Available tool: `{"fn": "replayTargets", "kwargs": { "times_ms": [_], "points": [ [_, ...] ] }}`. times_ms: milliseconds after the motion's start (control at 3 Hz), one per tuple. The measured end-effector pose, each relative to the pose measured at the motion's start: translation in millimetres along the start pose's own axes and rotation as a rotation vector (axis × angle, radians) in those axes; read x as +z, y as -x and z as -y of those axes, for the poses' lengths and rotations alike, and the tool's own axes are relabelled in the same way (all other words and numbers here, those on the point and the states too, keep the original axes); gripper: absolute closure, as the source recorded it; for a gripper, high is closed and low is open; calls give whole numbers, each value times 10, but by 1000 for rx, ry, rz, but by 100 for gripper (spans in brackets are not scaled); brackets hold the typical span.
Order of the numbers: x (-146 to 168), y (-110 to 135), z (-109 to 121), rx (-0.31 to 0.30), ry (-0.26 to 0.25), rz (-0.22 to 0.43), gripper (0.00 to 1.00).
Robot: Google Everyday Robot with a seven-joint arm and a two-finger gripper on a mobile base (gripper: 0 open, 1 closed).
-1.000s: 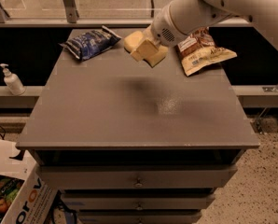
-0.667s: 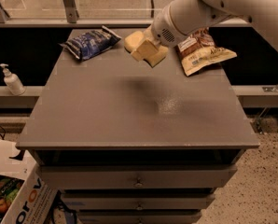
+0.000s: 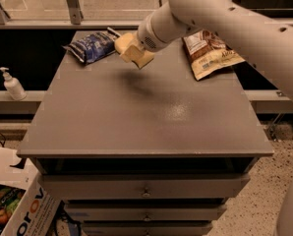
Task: Move sponge near blue chip bag
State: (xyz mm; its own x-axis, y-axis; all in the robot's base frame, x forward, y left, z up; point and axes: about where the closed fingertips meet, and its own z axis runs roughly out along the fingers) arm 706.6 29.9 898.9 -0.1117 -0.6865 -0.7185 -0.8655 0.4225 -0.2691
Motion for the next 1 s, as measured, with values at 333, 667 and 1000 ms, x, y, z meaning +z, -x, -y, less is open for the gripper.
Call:
{"fn": "replayTargets", "kwargs": {
  "times_ms": [333, 667, 1000],
  "points": [
    [333, 43, 106, -14, -14, -8, 100],
    [671, 124, 179, -35, -17, -2, 100],
    [947, 195, 235, -54, -15, 6, 100]
  ]
}}
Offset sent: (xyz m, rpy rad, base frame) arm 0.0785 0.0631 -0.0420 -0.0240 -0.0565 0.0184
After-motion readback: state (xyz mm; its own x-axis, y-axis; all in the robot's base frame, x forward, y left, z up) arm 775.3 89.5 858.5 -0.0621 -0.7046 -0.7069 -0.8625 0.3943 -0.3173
